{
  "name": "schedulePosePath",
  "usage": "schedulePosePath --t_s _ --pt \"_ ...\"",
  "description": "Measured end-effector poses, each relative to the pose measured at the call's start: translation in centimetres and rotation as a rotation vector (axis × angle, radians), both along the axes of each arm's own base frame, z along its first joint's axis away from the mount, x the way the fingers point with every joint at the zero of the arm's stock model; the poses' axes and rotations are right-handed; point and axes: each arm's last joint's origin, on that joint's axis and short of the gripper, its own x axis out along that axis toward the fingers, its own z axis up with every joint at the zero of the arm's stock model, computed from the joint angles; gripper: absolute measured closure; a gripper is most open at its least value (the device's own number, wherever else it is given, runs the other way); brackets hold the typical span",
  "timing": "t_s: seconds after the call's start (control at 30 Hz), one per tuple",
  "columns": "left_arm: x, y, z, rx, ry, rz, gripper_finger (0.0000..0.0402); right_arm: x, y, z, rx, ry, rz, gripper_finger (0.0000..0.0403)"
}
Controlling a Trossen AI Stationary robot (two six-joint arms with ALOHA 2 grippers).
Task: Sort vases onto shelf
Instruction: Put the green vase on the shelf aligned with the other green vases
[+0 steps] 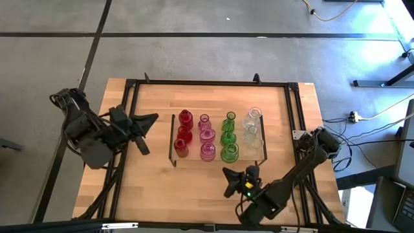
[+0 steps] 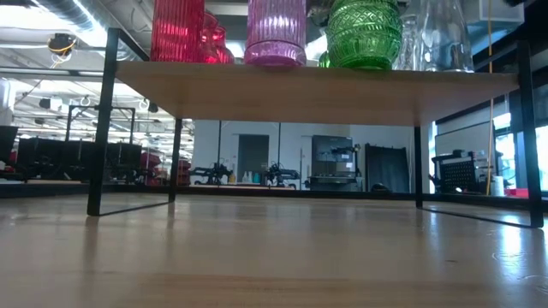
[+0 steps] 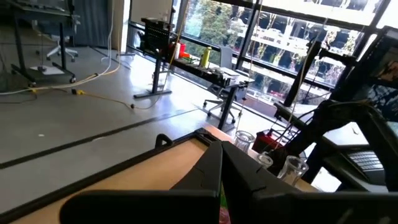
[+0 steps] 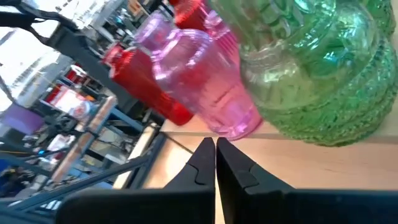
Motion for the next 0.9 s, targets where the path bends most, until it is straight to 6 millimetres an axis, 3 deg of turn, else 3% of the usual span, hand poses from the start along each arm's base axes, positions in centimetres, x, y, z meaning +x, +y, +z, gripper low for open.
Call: schedulePosePath --t_s 0.9 --pt "0.1 -0.1 -0.2 0.020 0.022 -0.005 0.0401 1.7 -2.9 -0.4 0.009 0.095 -0.064 0.0403"
